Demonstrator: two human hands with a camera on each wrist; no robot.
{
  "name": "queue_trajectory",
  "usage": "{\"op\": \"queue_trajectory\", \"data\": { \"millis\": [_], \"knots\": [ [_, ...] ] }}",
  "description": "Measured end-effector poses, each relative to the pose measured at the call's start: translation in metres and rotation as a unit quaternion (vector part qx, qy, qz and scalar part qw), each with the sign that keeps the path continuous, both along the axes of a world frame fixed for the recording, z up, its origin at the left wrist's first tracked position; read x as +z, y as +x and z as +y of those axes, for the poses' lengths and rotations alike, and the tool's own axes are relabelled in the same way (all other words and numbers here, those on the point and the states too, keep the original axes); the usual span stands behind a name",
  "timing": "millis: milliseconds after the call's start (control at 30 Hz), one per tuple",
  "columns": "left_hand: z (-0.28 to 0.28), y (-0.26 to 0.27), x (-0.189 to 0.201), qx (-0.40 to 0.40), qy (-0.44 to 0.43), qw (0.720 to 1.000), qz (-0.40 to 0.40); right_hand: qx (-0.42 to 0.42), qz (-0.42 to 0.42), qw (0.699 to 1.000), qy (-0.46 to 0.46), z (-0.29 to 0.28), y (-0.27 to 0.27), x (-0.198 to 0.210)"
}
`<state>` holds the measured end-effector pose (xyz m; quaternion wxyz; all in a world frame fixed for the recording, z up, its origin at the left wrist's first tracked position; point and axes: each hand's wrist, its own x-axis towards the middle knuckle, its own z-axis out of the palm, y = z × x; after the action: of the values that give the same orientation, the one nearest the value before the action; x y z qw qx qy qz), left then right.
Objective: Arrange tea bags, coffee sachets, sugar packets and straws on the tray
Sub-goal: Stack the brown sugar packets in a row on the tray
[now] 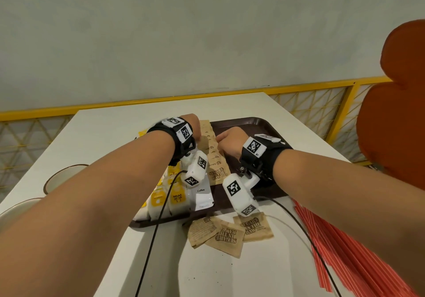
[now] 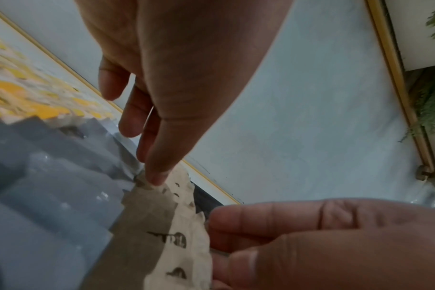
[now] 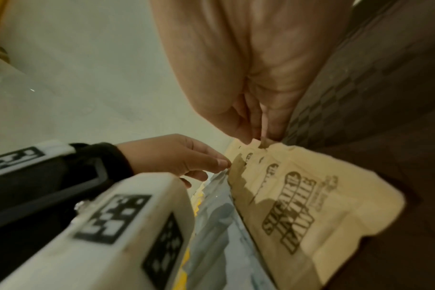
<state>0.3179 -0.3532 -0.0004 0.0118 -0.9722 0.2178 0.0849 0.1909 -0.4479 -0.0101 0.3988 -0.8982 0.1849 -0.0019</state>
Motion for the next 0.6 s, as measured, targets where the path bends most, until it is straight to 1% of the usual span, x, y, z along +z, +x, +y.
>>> {"op": "queue_trajectory", "data": {
  "millis": [67,133,267,400,433,500,600],
  "knots": [
    [-0.001,-0.001,0.0,-0.01,0.007,1.0,0.003,0.006,0.0,1.0,-0.02,0.0,0.002,-0.001],
    [-0.002,-0.002,0.0,-0.007,0.015,1.0,0.013,0.008,0.0,1.0,-0.022,-0.002,0.004,-0.004],
    [-0.003,0.001,-0.001,-0.011,0.026,0.999,0.018,0.0,-0.022,1.0,0.008,-0.005,0.004,-0.004],
    [-0.002,-0.001,-0.001,-0.009,0.024,0.999,0.026,0.007,-0.051,0.999,0.015,-0.007,-0.003,-0.001],
    [-0.001,-0.002,-0.001,-0.013,0.022,0.999,0.026,0.021,-0.051,0.998,0.01,-0.007,-0.006,0.001],
    [-0.001,0.0,-0.003,-0.017,0.023,0.999,0.025,0.07,-0.046,0.996,-0.035,-0.005,-0.015,0.005],
    [0.0,0.009,-0.009,-0.019,0.028,0.999,0.015,0.167,-0.004,0.978,-0.125,0.002,-0.028,0.009]
  ]
}}
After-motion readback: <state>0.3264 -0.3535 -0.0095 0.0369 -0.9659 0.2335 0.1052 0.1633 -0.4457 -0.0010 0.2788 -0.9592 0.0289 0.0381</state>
